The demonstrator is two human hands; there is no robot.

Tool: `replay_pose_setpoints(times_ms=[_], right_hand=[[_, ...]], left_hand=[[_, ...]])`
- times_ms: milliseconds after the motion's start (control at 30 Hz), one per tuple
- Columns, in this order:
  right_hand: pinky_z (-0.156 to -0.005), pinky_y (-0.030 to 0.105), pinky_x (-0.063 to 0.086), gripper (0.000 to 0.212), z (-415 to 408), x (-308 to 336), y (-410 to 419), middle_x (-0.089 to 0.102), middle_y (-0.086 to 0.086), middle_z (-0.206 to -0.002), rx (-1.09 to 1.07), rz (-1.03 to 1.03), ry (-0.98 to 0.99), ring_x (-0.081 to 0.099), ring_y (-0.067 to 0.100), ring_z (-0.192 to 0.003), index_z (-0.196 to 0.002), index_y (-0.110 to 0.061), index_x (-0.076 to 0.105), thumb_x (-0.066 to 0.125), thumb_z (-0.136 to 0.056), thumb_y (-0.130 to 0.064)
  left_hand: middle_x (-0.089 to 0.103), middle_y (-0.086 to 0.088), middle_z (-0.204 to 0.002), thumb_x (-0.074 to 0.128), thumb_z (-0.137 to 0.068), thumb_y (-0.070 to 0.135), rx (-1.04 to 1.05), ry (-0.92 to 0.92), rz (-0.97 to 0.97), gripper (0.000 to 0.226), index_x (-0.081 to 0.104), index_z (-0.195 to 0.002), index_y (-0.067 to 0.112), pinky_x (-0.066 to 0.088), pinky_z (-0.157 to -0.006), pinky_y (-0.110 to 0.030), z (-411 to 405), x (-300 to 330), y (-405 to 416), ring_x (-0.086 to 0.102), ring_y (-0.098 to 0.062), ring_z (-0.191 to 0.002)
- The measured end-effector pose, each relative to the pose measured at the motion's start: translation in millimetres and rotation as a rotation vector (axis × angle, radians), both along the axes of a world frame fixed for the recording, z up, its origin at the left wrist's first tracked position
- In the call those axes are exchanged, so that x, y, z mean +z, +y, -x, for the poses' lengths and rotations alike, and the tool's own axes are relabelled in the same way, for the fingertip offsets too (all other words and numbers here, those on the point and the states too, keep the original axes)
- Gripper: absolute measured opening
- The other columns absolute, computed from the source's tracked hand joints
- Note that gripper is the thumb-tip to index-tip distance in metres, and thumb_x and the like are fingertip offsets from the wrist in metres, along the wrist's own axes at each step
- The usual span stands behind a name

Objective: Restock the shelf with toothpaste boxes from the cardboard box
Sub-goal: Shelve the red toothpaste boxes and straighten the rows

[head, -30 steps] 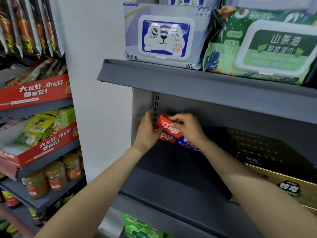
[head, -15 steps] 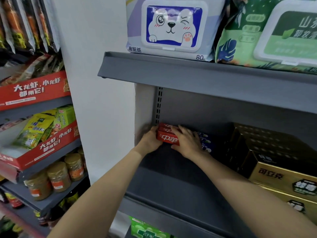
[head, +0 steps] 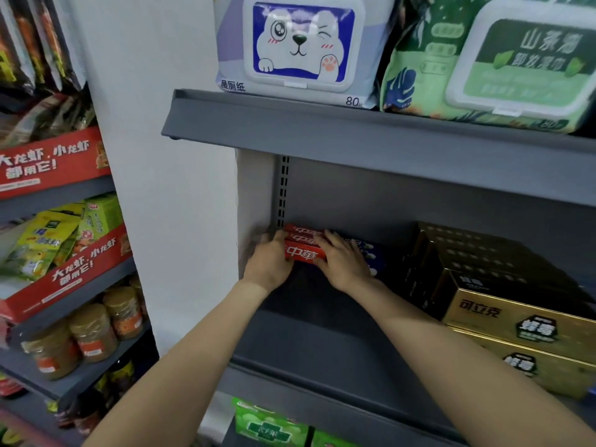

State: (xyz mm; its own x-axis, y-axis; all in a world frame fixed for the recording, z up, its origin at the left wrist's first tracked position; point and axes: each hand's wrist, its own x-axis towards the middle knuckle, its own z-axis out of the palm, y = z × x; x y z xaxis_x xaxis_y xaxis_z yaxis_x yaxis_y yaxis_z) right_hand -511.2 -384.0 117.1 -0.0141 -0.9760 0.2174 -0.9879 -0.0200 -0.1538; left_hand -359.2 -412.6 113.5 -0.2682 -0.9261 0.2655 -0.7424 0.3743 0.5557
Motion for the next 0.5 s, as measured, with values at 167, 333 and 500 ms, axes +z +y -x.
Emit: replay_pose_setpoints(times_ms=[167,333,500], right_hand=[[-0.111,0.032,0.029,0.042,-23.8,17.4,52.0,0.041,0.004,-0.144,0.049,0.196,-0.303,0.036,0.022,-0.134,-0.138,-0.016,0.044,0.045,-0.096,-0.018],[-0.088,0.036,0.048,0.025,-45.3,15.2,134.2,0.064,0.005,-0.113,0.077,0.145,-0.386,0.059,0.024,-0.105,-0.111,-0.020,0.064,0.048,-0.092,-0.017],[-0.080,0.042,0.052,0.020,-80.8,-2.2,219.0,0.070,0.006,-0.100,0.166,0.109,-0.451,0.063,0.027,-0.094,-0.099,-0.020,0.066,0.048,-0.090,-0.017]], left_hand=[[0.055,-0.009,-0.127,0.045,-0.091,0.018,0.053,-0.350,0.213,0.038,0.048,-0.129,0.014,0.041,-0.092,-0.037,-4.5,18.7,50.9,0.050,-0.030,-0.117],[0.064,-0.011,-0.111,0.043,-0.093,0.022,0.094,-0.354,0.303,0.027,0.054,-0.116,0.014,0.044,-0.077,-0.035,-26.9,23.3,127.2,0.059,-0.033,-0.101],[0.066,-0.010,-0.102,0.048,-0.093,0.023,0.118,-0.139,0.299,0.021,0.060,-0.107,0.014,0.044,-0.073,-0.037,-66.4,4.6,222.8,0.059,-0.032,-0.095]])
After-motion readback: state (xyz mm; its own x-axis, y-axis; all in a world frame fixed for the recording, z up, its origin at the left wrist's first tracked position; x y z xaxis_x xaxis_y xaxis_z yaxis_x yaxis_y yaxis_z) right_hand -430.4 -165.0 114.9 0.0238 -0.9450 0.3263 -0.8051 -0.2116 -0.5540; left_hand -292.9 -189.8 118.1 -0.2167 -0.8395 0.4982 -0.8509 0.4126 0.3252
